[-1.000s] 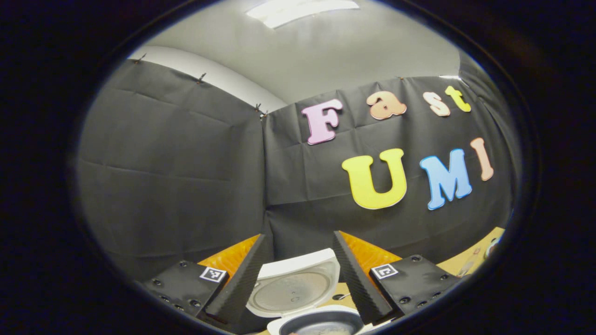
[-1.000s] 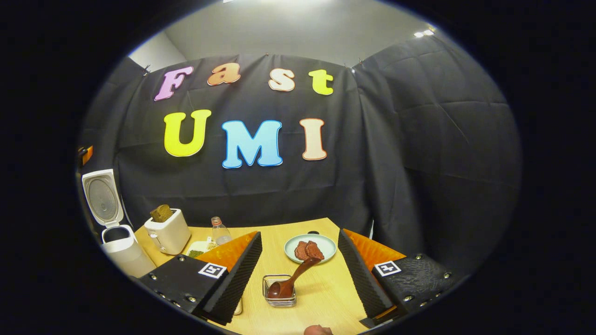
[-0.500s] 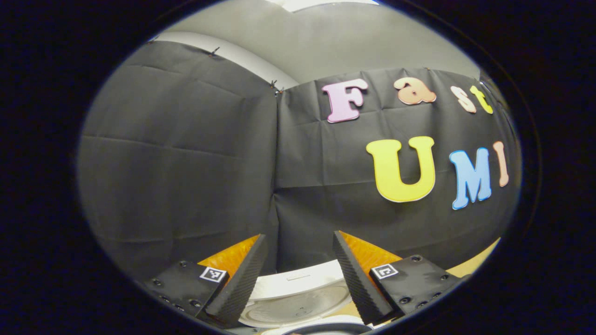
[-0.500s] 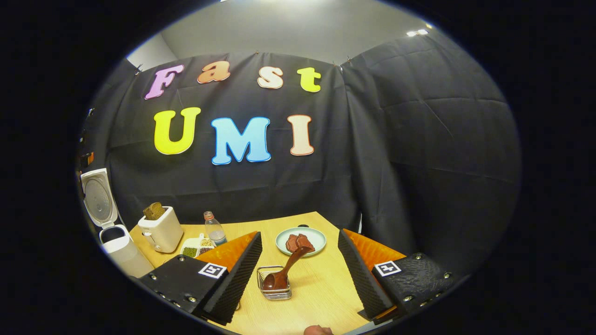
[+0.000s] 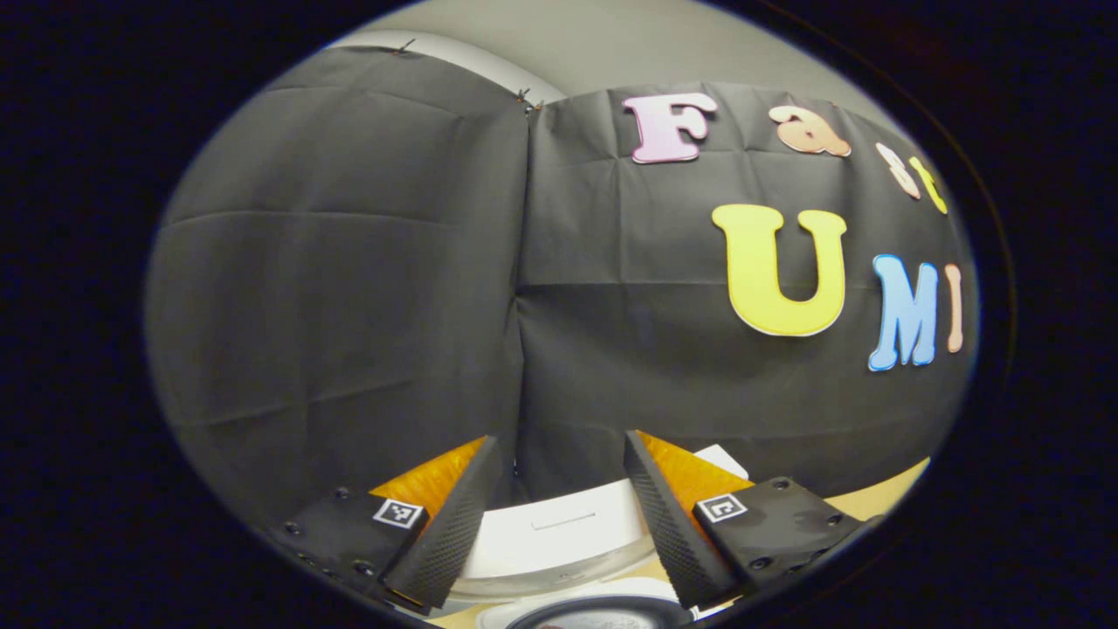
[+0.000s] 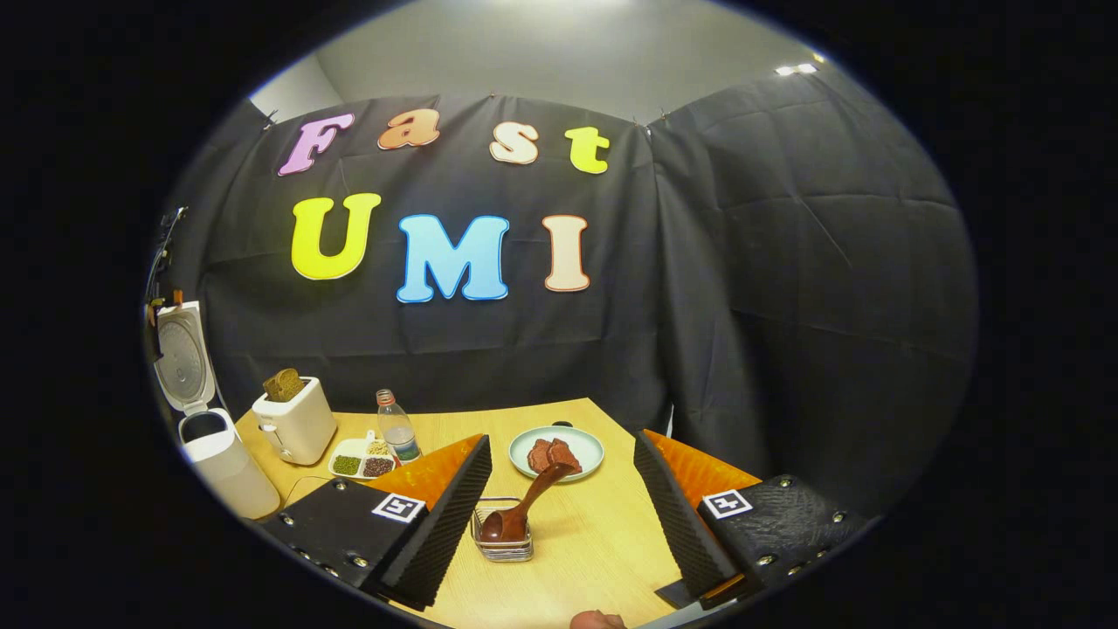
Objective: Close the left gripper, press the button to open the rice cooker; take a wooden spoon from the chopstick holder with the right hand, scoop a spoonful of rice and pour it into the rice cooker, then put the wooden spoon back into the chopstick holder.
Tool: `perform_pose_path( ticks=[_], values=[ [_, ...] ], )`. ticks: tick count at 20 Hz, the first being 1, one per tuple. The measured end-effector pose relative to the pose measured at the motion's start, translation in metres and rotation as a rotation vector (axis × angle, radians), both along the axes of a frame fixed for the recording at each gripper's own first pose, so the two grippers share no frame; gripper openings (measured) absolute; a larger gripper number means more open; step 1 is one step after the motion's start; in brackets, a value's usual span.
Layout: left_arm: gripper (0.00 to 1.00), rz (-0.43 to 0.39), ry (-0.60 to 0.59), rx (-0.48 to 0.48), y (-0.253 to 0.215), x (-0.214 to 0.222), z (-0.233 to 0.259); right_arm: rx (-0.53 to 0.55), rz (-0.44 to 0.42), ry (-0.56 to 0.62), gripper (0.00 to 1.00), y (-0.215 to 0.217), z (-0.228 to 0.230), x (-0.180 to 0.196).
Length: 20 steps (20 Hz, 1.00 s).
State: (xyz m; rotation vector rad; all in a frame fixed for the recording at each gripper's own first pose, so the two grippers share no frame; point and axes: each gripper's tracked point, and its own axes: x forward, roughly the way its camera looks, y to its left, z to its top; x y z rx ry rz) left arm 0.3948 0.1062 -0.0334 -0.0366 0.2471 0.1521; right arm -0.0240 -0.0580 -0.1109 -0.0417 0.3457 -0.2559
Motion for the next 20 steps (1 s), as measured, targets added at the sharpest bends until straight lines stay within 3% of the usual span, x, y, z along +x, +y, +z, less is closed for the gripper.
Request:
perform_pose_path(
  ticks=[6, 20],
  values=[
    [0.99, 0.002, 0.03, -0.02, -0.001, -0.005, -0.001, -0.03, 0.06, -0.017, 0.99, -0.005, 0.007, 0.013],
    [0.98, -0.03, 0.072, -0.032, -0.058, -0.093, -0.019, -0.04, 0.132, -0.022, 0.99, -0.044, 0.009, 0.025]
  ],
)
